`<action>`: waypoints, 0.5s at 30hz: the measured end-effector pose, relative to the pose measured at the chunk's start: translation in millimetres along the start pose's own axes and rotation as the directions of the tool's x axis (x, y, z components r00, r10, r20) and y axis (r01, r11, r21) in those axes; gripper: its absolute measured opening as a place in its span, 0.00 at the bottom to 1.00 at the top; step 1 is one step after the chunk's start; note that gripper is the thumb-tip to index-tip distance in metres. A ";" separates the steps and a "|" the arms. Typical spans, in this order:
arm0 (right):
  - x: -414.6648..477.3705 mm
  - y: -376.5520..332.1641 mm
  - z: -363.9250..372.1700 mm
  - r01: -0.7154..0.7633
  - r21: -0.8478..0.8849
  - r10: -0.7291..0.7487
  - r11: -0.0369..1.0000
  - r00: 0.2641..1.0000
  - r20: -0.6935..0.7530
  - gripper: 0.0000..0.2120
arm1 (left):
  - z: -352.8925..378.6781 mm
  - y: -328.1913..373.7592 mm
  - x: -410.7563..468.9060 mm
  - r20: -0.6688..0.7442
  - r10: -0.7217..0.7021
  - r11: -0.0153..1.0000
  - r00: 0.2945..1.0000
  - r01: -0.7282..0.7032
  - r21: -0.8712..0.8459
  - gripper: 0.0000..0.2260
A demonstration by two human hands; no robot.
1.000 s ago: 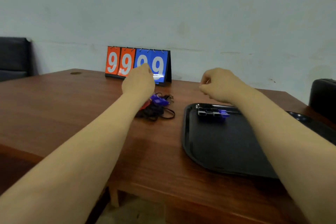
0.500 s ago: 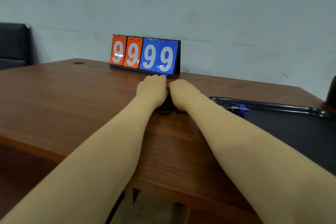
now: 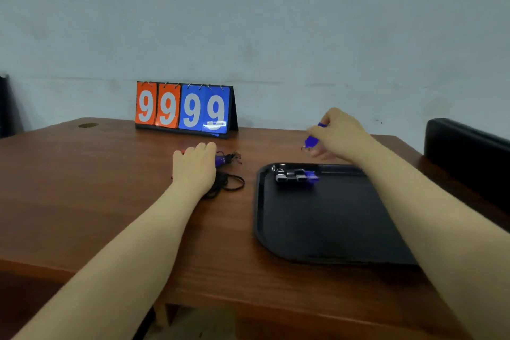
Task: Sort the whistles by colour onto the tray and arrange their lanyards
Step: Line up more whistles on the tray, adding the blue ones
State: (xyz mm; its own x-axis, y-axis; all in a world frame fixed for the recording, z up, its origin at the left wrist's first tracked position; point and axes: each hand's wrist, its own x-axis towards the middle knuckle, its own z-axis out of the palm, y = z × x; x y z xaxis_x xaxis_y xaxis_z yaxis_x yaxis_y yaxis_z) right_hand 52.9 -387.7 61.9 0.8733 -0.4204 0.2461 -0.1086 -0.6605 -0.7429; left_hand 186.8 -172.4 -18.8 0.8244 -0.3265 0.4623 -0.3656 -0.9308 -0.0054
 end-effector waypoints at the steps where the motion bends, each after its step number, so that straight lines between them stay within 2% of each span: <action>1: -4.0 12.9 -13.0 -0.072 0.008 0.072 0.997 0.997 0.023 0.07 | -1.5 -0.2 -1.0 -0.021 0.001 1.000 1.000 0.000 0.027 0.13; 3: -9.1 36.6 -33.4 -0.199 0.048 0.197 0.979 0.980 0.040 0.10 | -3.8 0.4 -3.2 -0.115 0.016 0.994 0.993 -0.003 0.108 0.18; 5: -10.4 57.1 -43.5 -0.300 0.162 0.294 0.940 0.954 0.062 0.10 | -12.8 11.2 -4.5 -0.264 0.011 0.997 0.964 0.010 0.078 0.17; 7: -10.2 71.5 -41.8 -0.355 0.255 0.337 0.899 0.935 0.112 0.14 | -33.8 37.5 -2.5 -0.357 -0.077 0.991 0.931 0.033 -0.127 0.14; 9: -10.7 80.3 -35.8 -0.388 0.357 0.344 0.850 0.921 0.181 0.18 | -51.7 73.5 1.9 -0.391 -0.151 0.939 0.908 0.008 -0.343 0.13; 11: -11.7 85.2 -32.3 -0.401 0.421 0.336 0.814 0.915 0.221 0.19 | -55.4 110.3 0.4 -0.350 -0.157 0.852 0.924 -0.053 -0.521 0.12; 13: -10.9 88.3 -32.6 -0.409 0.449 0.336 0.794 0.912 0.237 0.19 | -45.1 137.1 -2.3 -0.181 -0.182 0.735 0.967 0.011 -0.678 0.11; 15: -9.6 89.2 -33.5 -0.437 0.438 0.362 0.786 0.899 0.248 0.17 | -35.5 148.8 -3.7 -0.059 -0.180 0.699 0.982 0.086 -0.710 0.10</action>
State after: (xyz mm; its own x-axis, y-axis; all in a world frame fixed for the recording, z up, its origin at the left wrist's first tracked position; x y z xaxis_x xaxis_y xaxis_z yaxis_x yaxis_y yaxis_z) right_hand 19.0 -463.5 14.1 0.8634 -0.4624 -0.2020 -0.2590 -0.0626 -0.9638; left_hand 114.0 -303.8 10.2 0.8499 -0.1432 0.5071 -0.4915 -0.5622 0.6651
